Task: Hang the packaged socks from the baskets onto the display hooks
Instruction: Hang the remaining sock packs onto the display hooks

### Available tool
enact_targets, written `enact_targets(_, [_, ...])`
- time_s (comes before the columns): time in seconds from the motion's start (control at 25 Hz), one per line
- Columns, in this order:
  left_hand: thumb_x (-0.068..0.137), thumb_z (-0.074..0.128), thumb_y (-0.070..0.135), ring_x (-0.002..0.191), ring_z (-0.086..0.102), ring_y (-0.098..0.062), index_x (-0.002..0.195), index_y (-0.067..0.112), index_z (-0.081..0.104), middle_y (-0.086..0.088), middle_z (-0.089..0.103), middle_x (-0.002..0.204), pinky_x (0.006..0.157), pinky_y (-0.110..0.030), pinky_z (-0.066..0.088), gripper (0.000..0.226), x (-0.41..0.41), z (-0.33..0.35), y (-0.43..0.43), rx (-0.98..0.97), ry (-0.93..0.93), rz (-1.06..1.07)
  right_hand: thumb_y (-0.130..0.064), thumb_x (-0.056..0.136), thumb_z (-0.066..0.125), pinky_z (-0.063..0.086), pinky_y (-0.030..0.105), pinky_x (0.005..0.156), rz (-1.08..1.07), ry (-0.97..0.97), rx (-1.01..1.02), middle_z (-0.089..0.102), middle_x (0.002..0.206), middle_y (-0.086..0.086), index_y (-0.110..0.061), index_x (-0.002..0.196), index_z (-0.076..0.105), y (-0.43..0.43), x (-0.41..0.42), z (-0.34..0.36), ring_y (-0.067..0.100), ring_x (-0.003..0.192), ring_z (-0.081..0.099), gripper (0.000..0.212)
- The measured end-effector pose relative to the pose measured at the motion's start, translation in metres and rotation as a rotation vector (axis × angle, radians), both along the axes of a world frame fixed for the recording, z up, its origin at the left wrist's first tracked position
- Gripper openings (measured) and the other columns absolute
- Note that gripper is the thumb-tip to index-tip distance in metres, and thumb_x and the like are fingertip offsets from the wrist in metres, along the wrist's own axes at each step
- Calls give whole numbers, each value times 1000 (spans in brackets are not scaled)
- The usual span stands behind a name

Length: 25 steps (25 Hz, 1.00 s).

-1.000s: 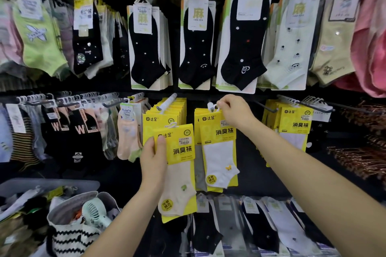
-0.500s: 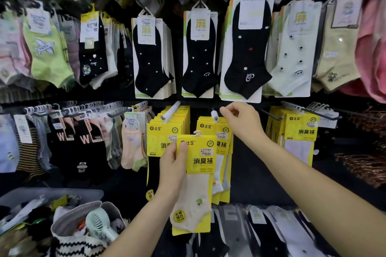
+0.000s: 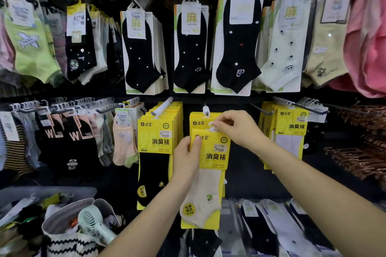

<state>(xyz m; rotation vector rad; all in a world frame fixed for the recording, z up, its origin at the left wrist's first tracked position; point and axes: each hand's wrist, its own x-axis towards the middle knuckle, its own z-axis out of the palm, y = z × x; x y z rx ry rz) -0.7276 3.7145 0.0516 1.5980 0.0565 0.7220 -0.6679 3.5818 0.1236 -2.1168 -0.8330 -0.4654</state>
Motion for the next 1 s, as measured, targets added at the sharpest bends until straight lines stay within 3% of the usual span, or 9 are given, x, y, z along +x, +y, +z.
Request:
enact_targets(0.12, [92,57,21,83,63,-11,96,14,58,0,65,91,68,-20,52,8,9,8,0,-82,-7,26,-25,87,62,40,16,60,-101,-17,62,59,69,-18,-23,77,69,8,7,8,0,68,54,13])
enact_targets(0.2, [89,61,19,89,61,-14,103,11,57,-1,63,96,72,-22,51,17,17,12,3,-125,4,94,-24,87,61,43,20,62,-148,-12,76,61,72,-17,-22,77,69,14,13,15,2,71,55,14])
enact_targets(0.36, [86,65,16,84,54,-2,106,14,50,7,54,94,70,-15,45,25,24,15,7,-104,12,149,-29,86,61,49,29,67,-168,30,45,69,83,-5,-21,75,71,24,21,21,11,76,61,17])
enact_targets(0.52, [85,67,20,108,54,-16,116,15,45,-4,53,119,94,-34,48,38,30,12,6,-25,36,178,-33,86,61,50,32,67,-193,63,37,69,81,-4,-23,72,68,29,26,16,16,80,64,19])
enact_targets(0.6, [86,65,24,120,49,-19,132,10,39,-6,49,132,103,-39,43,54,34,12,6,39,92,167,-36,85,62,49,30,69,-217,37,62,65,85,-8,-23,82,68,28,29,9,15,85,62,15])
enact_targets(0.68, [88,61,29,127,46,-22,142,11,32,-7,47,138,106,-42,40,64,39,13,7,74,140,102,-38,84,63,49,36,84,-271,2,77,60,107,0,-18,108,64,26,31,-3,18,103,56,31])
enact_targets(0.8, [92,54,26,124,50,-19,140,13,35,-2,55,129,105,-40,40,53,44,15,10,85,116,-1,-36,90,57,45,41,94,-241,161,120,54,124,9,-12,127,49,23,29,-31,25,114,53,45])
enact_targets(0.88, [94,50,19,108,57,-10,122,21,46,11,61,108,96,-31,44,28,45,14,11,71,76,-68,-30,95,49,47,32,86,-93,259,144,56,119,1,-15,128,46,24,25,-48,20,111,55,36])
enact_targets(1.0, [95,48,17,92,55,4,113,31,45,20,57,96,87,-26,43,23,49,12,11,57,37,-115,-20,98,44,41,6,68,47,299,214,50,110,-11,-17,135,35,27,22,-60,2,95,52,38])
